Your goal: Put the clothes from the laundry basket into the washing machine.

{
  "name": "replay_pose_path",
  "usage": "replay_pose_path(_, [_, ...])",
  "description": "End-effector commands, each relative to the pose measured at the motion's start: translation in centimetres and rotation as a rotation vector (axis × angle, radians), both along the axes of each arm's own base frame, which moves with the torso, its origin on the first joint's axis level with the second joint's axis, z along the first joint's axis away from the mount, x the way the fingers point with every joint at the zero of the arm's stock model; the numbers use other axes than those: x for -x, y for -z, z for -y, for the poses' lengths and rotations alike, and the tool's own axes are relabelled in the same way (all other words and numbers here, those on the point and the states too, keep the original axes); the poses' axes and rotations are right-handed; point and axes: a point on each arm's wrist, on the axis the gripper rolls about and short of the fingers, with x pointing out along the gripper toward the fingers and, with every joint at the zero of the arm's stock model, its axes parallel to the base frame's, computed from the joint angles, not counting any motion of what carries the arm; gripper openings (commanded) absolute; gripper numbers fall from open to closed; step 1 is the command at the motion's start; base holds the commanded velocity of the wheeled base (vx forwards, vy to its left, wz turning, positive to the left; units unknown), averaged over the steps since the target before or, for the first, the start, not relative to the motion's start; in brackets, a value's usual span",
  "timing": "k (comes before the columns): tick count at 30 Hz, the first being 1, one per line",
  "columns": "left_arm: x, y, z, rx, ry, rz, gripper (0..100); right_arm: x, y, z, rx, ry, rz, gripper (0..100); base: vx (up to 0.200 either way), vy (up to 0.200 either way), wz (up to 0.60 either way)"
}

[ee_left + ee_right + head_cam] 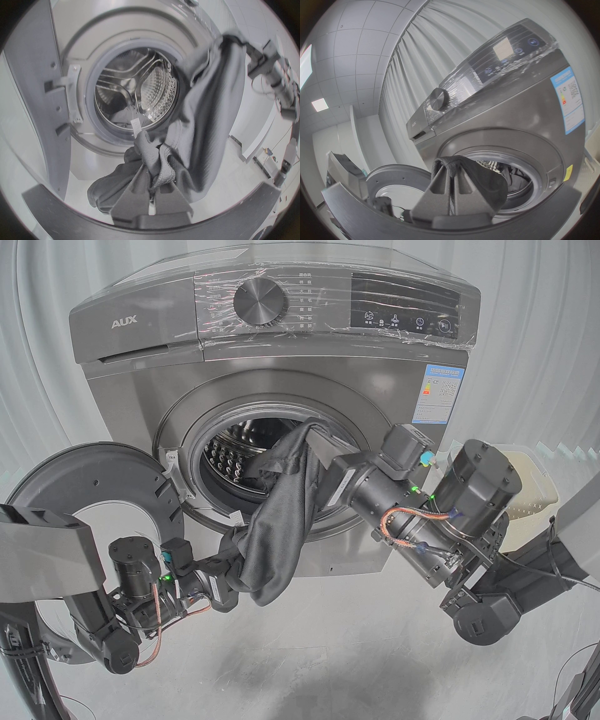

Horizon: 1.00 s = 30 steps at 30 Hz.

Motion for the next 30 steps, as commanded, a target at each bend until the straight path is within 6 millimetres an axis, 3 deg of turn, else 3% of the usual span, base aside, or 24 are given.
replay_pose_path(1, [1.4, -3.8, -1.1, 0.06, -0.02, 0.095, 0, -0.4, 1.1, 1.9, 0.011, 0.044, -0.013, 0, 0.0, 0.0, 0.0])
replay_pose_path(4, [1.8, -4.8, -1.8, 0.075, -0.031, 0.122, 0, -1.1, 1.6, 3.6, 0.007, 0.098, -0.003, 0, 0.0, 0.0, 0.0])
replay_pose_path(8, [2.6, -4.7, -1.8, 0.066, -0.021, 0.109, 0, -1.6, 1.5, 5.2, -0.012, 0.141, 0.018, 0, 0.0, 0.0, 0.0])
replay_pose_path(11, [3.1, -4.5, -1.4, 0.056, -0.001, 0.099, 0, -0.7, 0.7, 5.7, -0.028, 0.128, 0.02, 0, 0.0, 0.0, 0.0])
replay_pose_path(17, [4.1, -3.5, 0.0, 0.042, 0.06, 0.053, 0, 0.1, 0.7, 5.2, -0.03, 0.102, 0.018, 0, 0.0, 0.0, 0.0])
replay_pose_path(23, [3.2, -2.3, 0.5, 0.03, 0.066, 0.024, 0, 0.5, 0.7, 4.7, -0.028, 0.083, 0.018, 0, 0.0, 0.0, 0.0])
replay_pose_path(27, [2.5, -1.1, 1.3, 0.016, 0.08, -0.005, 0, 1.8, 0.4, 3.5, -0.037, 0.034, 0.024, 0, 0.0, 0.0, 0.0])
replay_pose_path(30, [2.2, -1.5, 1.4, 0.025, 0.071, 0.016, 0, 2.0, 0.4, 3.4, -0.035, 0.027, 0.022, 0, 0.0, 0.0, 0.0])
